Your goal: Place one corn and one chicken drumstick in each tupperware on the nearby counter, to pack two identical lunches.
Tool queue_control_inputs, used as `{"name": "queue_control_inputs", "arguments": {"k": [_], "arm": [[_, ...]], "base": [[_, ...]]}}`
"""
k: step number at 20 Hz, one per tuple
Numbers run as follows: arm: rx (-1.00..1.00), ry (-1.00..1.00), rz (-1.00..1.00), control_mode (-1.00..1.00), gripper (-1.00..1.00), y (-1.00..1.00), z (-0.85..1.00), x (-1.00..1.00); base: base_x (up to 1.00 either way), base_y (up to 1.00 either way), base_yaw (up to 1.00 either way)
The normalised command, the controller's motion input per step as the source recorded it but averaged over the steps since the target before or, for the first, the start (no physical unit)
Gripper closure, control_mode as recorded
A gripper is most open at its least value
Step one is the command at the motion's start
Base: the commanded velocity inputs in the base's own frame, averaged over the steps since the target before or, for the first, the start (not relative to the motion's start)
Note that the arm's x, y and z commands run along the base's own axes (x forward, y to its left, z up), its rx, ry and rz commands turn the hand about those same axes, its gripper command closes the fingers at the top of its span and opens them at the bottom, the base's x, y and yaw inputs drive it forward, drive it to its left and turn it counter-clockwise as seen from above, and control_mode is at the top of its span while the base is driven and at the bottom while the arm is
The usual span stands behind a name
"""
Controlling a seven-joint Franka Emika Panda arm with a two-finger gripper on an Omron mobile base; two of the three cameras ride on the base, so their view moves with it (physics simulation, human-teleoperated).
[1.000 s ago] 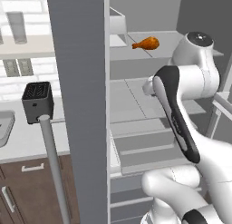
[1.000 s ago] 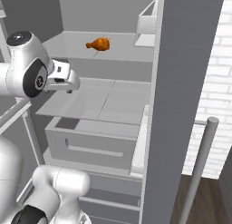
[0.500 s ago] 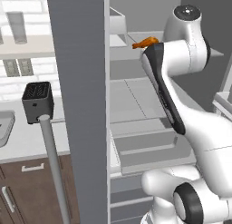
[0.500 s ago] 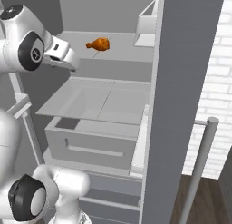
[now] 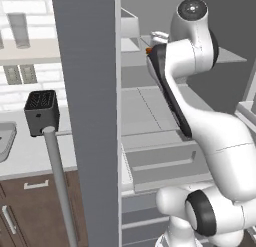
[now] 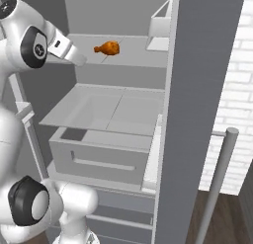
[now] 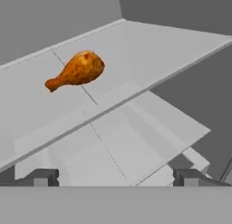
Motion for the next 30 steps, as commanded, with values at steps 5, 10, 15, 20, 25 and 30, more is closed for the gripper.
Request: {"name": "queue_control_inputs", "arguments": {"k": [5,10,15,20,25,30], "arm": [[0.12,-0.03,-0.11,-1.00,-1.00,-0.04,0.01,0.78],[0.02,0.18,-0.07,-1.00,-1.00,-0.30,0.04,0.86],[0.00,0.14,0.00,-1.00,-1.00,-0.30,0.01,0.74],[0.03,-0.02,0.00,-1.00,-1.00,-0.02,0.00,0.26],[0.07,-0.09,0.00,-1.00,-1.00,0.00,0.00,0.09],[0.04,0.00,-0.02,-1.00,-1.00,0.00,-0.07,0.47]], "base": [[0.00,0.00,0.00],[0.00,0.00,0.00],[0.00,0.00,0.00],[0.00,0.00,0.00],[0.00,0.00,0.00],[0.00,0.00,0.00]]}}
